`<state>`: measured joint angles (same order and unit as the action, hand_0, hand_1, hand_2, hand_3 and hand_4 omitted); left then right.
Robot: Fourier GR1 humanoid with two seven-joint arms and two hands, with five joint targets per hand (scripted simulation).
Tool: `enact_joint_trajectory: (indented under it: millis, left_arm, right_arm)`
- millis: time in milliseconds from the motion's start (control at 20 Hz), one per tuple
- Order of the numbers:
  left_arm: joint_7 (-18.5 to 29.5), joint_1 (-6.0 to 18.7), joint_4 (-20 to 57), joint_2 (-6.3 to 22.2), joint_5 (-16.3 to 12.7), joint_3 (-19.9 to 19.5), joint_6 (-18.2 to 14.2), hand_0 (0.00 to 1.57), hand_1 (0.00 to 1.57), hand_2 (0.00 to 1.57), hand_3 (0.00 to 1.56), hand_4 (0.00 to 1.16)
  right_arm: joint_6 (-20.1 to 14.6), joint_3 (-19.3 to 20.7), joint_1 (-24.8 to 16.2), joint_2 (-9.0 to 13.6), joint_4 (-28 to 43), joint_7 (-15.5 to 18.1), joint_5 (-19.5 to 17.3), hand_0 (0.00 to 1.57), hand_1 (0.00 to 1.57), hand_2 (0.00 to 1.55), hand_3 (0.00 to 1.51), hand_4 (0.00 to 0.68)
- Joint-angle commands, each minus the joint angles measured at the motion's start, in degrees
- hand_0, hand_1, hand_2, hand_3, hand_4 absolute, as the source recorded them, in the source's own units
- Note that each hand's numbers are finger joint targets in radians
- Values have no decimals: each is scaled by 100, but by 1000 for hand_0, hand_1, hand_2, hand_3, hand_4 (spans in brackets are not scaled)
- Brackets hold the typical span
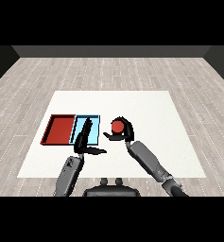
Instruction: Pick the red can and put it in the red box
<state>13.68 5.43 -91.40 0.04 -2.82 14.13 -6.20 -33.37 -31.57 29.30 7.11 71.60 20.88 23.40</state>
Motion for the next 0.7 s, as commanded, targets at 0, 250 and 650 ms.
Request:
enact_joint_trajectory:
  millis: [0, 250, 650]
  left_arm:
    - [253, 527, 835, -4, -268, 295, -324, 0, 0, 0, 0, 0]
    - [216, 621, 1112, -4, -489, 938, -831, 0, 0, 0, 0, 0]
    - [414, 444, 1392, -4, -717, 933, -570, 0, 0, 0, 0, 0]
  right_arm:
    - [-44, -16, -334, -266, 347, -102, -292, 1446, 1446, 1426, 1379, 647]
    - [598, 499, -450, -245, 180, 56, -408, 1458, 1458, 1443, 1397, 659]
    - [354, 448, -540, -702, 619, -599, -1278, 1458, 1458, 1443, 1381, 639]
